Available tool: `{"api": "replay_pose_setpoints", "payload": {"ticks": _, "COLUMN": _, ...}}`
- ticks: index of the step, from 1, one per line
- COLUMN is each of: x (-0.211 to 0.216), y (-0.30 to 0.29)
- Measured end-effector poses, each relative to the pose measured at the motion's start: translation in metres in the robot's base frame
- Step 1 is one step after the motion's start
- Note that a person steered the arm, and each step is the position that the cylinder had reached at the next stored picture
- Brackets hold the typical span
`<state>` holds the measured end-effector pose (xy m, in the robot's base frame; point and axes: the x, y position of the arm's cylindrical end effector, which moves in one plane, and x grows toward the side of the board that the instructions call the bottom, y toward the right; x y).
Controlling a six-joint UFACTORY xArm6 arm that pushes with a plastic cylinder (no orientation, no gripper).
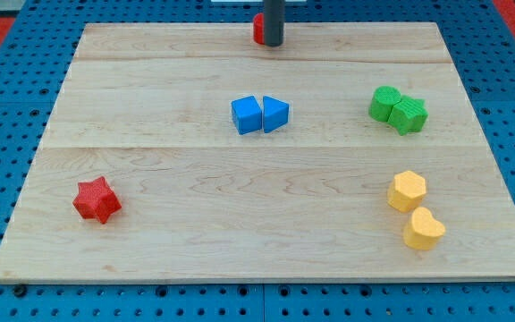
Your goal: Push the red star to the left center of the board
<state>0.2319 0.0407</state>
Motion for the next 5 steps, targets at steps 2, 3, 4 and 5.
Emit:
{"api": "replay_pose_setpoints", "payload": {"ticks": 2, "x": -0.039, "y": -0.002}}
{"api": "replay_pose_setpoints", "payload": {"ticks": 3, "x": -0.014, "y": -0.041}}
{"api": "replay_pose_setpoints", "payload": {"ticks": 4, "x": 0.069, "y": 0.008}}
{"api": "replay_pose_setpoints", "payload": {"ticks": 5, "x": 0.095, "y": -0.074}}
